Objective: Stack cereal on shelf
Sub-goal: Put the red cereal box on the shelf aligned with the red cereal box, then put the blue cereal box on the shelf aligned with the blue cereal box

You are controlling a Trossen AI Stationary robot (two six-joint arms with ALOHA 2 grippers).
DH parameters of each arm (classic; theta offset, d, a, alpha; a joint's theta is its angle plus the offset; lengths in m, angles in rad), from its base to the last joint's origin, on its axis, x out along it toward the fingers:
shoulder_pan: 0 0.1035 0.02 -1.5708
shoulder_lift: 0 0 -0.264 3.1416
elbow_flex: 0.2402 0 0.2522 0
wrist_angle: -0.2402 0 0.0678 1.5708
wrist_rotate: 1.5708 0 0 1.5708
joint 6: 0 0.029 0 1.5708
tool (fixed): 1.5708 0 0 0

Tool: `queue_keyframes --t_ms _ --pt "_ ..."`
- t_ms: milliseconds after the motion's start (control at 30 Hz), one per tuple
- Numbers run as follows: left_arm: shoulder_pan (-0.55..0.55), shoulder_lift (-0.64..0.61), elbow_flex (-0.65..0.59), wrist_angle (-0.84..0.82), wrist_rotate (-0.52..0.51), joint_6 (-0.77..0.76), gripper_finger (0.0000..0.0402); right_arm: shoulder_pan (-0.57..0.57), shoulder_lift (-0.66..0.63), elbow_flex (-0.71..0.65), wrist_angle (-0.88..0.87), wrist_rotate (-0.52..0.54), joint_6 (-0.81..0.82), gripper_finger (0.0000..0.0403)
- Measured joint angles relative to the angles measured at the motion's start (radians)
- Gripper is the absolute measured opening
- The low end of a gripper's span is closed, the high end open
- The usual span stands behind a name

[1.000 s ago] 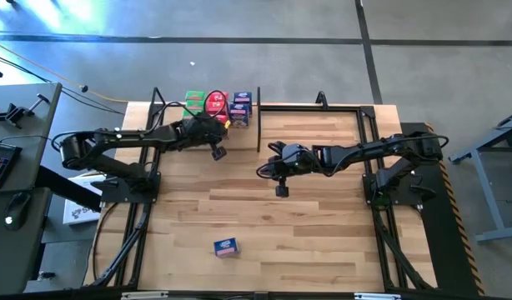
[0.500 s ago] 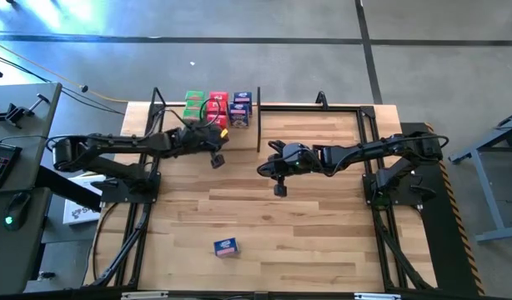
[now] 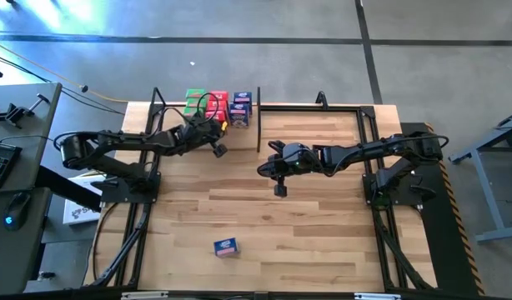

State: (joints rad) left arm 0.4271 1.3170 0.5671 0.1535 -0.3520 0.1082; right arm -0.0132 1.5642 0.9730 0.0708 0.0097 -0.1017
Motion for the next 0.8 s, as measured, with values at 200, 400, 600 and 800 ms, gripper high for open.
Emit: queue_keyframes --t_ms 200,400,600,800 --pt "-0.022 -0.028 0.000 -0.010 0.009 0.006 0.0000 0.000 0.000 0.000 0.000 0.000 0.000 0.0011" --pt "-0.112 -0.108 0.001 -0.100 0.065 -0.055 0.0000 0.000 0.000 0.000 0.002 0.000 -0.002 0.0011" --pt "-0.310 -0.209 -0.085 -0.041 0.137 -0.232 0.0000 0.026 0.001 0.000 0.073 -0.041 0.049 0.0015" --pt "-0.520 -0.241 -0.269 0.266 0.021 -0.335 0.0000 0.133 0.042 0.002 0.129 -0.044 0.132 0.0065"
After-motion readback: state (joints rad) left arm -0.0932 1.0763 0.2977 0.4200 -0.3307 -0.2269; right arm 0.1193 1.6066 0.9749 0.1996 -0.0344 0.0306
